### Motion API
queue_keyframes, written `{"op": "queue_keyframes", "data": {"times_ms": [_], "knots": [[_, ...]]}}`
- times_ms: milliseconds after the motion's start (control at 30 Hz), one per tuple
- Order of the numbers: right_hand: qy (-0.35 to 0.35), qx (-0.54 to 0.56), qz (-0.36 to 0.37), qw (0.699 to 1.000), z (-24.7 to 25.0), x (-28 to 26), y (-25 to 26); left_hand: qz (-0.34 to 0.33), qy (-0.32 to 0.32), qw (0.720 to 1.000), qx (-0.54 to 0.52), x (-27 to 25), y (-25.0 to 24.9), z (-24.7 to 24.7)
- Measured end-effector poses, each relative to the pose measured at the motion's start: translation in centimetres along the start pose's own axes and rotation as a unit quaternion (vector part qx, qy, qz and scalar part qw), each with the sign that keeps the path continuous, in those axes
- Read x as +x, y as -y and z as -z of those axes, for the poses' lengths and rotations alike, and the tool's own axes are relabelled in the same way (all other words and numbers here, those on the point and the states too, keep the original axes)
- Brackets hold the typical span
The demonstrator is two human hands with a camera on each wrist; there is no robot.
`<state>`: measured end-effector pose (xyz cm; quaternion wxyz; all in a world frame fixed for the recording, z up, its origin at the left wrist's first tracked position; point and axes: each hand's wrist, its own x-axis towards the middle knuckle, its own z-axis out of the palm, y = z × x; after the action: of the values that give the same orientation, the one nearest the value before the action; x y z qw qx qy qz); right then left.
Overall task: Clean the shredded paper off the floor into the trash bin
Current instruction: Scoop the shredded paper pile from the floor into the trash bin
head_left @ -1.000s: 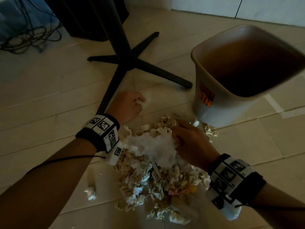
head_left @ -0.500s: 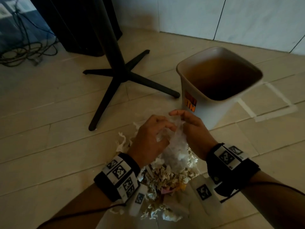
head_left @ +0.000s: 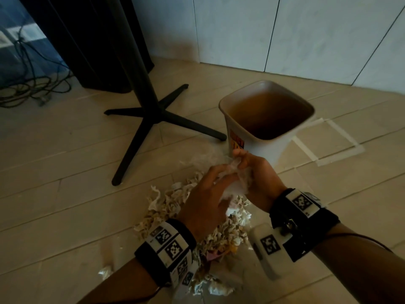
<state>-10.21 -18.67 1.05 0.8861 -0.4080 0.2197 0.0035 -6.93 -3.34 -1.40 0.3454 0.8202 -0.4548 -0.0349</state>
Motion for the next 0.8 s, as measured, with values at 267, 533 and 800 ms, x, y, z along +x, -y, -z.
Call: {"op": "queue_keyframes", "data": {"times_ms": [267,533,800], "knots": [[0.077,-0.042,-0.031,0.996,0.5,-2.2,-0.8,0.029,-0.109,0.993,-0.019,2.3,-2.3,0.6],[0.006,-0.067,0.051,0.996,1.5,-1.9,1.1,-0.013,-0.056,0.996,0.073,2.0,-2.5,-0.1],[-0.017,-0.052,0.071,0.996,1.3,-1.4,2.0,-0.032,-0.082,0.995,-0.039,2.0,-3.2,1.1]]}}
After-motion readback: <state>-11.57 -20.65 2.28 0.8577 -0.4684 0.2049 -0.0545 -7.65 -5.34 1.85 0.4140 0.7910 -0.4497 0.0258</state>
